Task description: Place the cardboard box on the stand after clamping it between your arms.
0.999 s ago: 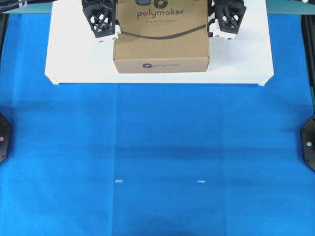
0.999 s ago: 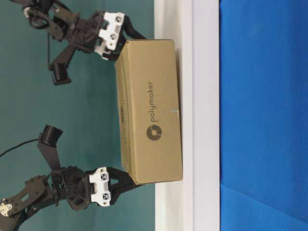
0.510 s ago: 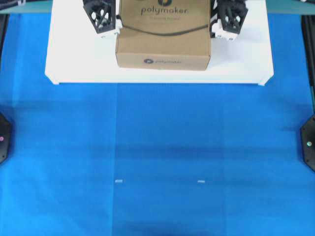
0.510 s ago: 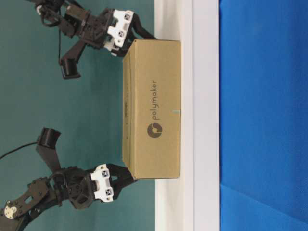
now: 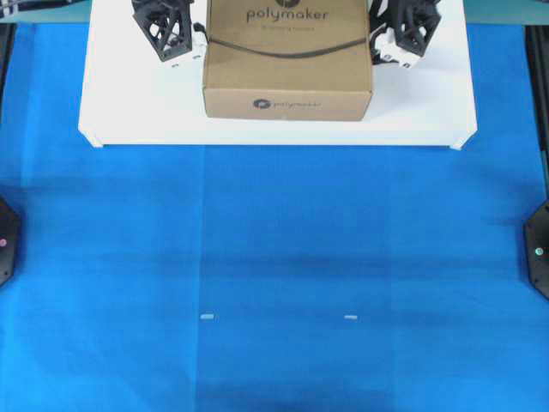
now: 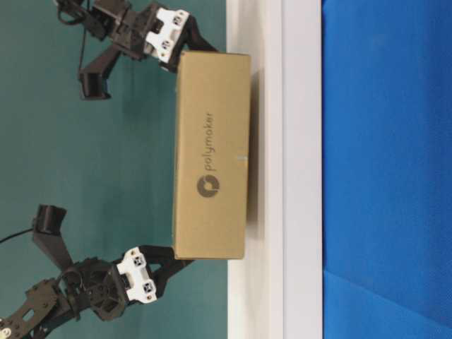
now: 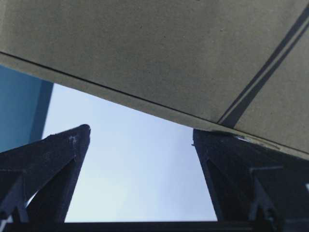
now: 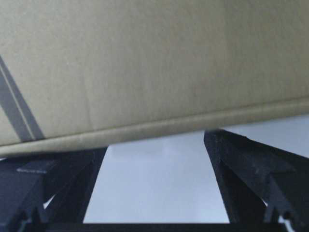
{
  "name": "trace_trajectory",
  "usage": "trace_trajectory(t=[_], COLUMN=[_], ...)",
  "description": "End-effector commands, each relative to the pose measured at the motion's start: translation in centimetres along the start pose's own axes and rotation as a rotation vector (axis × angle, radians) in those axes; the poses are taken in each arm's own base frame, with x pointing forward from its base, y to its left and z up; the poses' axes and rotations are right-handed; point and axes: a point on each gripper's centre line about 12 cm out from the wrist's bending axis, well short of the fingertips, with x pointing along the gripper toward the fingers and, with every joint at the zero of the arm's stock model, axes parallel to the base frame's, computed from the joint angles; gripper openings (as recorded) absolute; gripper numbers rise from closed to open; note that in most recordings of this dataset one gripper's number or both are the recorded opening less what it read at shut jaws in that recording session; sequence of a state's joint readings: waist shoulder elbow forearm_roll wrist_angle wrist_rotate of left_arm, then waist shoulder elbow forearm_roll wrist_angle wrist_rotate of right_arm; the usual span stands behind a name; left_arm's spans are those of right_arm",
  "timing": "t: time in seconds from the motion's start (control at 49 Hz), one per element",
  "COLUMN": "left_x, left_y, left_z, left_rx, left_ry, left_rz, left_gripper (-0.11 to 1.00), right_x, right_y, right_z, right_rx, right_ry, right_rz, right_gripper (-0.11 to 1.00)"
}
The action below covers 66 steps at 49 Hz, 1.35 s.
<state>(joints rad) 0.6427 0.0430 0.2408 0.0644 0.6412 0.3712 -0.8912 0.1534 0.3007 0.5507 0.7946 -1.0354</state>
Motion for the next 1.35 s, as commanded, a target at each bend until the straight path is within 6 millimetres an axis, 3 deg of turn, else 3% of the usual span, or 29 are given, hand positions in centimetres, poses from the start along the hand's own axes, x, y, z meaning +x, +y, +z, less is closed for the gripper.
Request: trace_trajectory(t=[0.0,0.163,0.387,0.591,0.856,1.183,1.325], left_x=[-1.6,-1.8,-2.7,-5.3,-10.8,-15.5,-17.3], left_y=[-0.1,0.2,1.8,1.6,-1.7,-6.6,-8.6], left_z=[0.8,-0.8,-2.6,-3.1,-4.4,-5.5,-6.7], left_rx=[-0.008,-0.019,-0.058,-0.078,-0.049,-0.109,-0.134], left_ry=[-0.053,-0.028,-0.019,-0.061,-0.246,-0.558,-0.627], left_rz=[0.010,0.014,0.046,0.066,0.090,0.040,-0.018], left_gripper=[0.84,0.84,0.84,0.84,0.84,0.84,0.84], right_x=[-2.5,-3.4,-4.0,-7.2,-11.5,-14.1,-16.2], right_y=[0.2,0.9,1.2,2.7,6.6,13.7,17.1], right_z=[1.2,0.7,-1.5,-1.6,-1.4,-2.5,-3.0], right_rx=[-0.017,-0.028,0.017,0.006,0.047,0.039,0.001], right_ry=[-0.064,-0.066,-0.045,-0.097,-0.228,-0.463,-0.621], right_rz=[-0.033,-0.027,-0.025,-0.068,-0.083,-0.111,-0.128], right_gripper=[0.98,0.98,0.98,0.97,0.97,0.97,0.97])
